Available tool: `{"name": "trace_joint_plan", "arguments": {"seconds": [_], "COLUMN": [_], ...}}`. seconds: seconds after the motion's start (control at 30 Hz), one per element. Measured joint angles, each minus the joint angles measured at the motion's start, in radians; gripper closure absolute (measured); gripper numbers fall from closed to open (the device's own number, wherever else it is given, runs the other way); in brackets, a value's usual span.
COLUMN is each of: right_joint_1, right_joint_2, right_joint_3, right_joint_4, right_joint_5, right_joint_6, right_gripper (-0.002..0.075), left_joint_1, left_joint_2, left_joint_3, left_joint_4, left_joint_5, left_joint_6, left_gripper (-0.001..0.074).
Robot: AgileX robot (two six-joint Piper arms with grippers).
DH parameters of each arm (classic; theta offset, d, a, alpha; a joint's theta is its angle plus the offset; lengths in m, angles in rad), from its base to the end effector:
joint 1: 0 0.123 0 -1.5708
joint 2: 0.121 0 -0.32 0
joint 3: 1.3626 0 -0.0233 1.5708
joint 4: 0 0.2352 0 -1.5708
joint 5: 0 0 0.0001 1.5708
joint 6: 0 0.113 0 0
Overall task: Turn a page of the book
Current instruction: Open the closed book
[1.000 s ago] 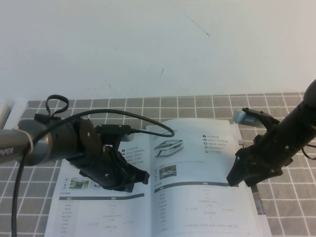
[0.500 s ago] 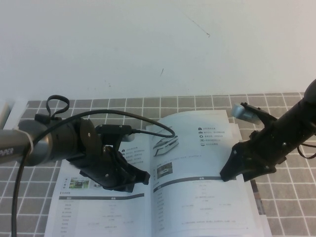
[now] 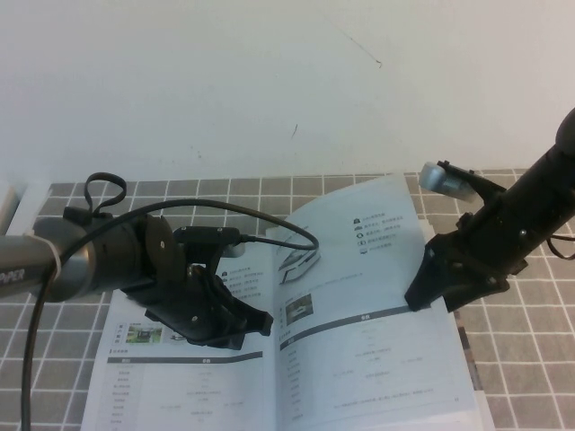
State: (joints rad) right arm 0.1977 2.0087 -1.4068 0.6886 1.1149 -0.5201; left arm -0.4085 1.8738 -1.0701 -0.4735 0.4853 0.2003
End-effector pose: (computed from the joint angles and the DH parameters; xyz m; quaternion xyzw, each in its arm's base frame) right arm 0.3702 0.1399 0.2061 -0.1831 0.9363 0.2991 0.0206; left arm 0.3289 -0.1686 0.1767 0.1110 0.9668 -0.1634 0.1622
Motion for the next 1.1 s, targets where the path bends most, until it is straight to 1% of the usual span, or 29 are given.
{"name": "trace_joint_plan", "arguments": {"seconds": [0.17, 0.43, 0.73, 1.1], "right_joint_1": [0.0, 0.004, 0.023, 0.024], "right_joint_2": [-0.001, -0.001, 0.003, 0.062], "right_joint_3": [0.0, 0.0, 0.0, 0.0], "right_joint_4": [-0.09, -0.092, -0.092, -0.12], "right_joint_5": [0.012, 0.026, -0.038, -0.046], "right_joint_6": [0.056, 0.069, 0.069, 0.084], "right_gripper": [0.0277, 0.0277, 0.0277, 0.0277], "left_joint_1": [0.0, 0.0, 0.0, 0.0], "left_joint_2": [0.0, 0.0, 0.004, 0.013], "left_joint_3": [0.0, 0.0, -0.001, -0.005], "left_joint_4": [0.0, 0.0, 0.0, -0.002], "left_joint_5": [0.002, 0.002, 0.002, 0.006], "left_joint_6": [0.0, 0.001, 0.001, 0.001], "left_gripper": [0.0738, 0.0738, 0.0738, 0.0738]}}
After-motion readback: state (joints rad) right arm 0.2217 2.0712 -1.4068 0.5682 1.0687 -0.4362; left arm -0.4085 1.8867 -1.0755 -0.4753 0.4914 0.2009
